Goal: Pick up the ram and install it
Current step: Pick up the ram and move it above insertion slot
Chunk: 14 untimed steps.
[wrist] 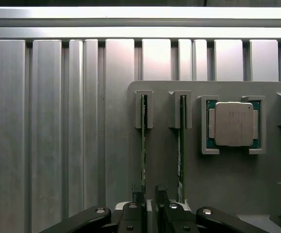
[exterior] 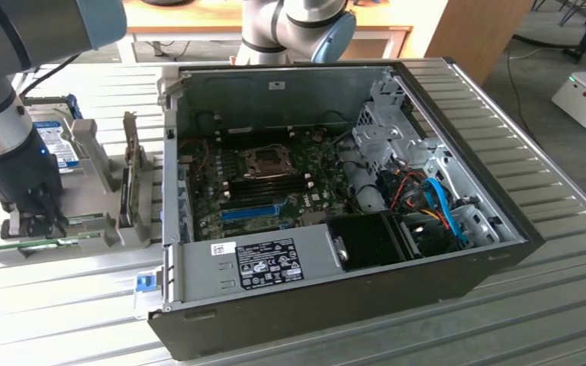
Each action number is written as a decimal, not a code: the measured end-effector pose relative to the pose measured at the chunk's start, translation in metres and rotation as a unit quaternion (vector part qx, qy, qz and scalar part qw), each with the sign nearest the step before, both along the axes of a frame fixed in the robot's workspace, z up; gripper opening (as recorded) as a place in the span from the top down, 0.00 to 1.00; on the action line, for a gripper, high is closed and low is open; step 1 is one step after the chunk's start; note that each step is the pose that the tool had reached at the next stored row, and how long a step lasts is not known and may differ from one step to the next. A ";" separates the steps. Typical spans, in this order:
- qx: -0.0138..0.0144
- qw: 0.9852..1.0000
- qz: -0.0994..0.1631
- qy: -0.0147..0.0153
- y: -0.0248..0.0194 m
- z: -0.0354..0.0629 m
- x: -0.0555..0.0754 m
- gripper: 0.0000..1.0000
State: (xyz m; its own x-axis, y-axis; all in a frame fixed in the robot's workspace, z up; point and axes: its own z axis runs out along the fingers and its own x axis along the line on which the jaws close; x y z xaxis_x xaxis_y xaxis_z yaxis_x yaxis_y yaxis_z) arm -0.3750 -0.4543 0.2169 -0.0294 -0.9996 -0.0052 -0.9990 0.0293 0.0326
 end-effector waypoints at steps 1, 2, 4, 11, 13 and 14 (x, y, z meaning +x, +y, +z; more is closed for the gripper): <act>0.000 1.000 0.000 0.000 -0.0002 -0.0003 0.000 0.76; 0.000 1.000 0.000 0.000 -0.0007 -0.0004 0.000 0.76; 0.000 1.000 0.000 0.000 -0.0012 -0.0006 0.000 0.76; 0.000 1.000 0.000 0.000 -0.0016 -0.0017 0.000 0.76; 0.000 1.000 0.000 0.000 -0.0016 -0.0034 0.000 0.76; 0.000 1.000 0.000 0.000 -0.0016 -0.0044 0.000 0.76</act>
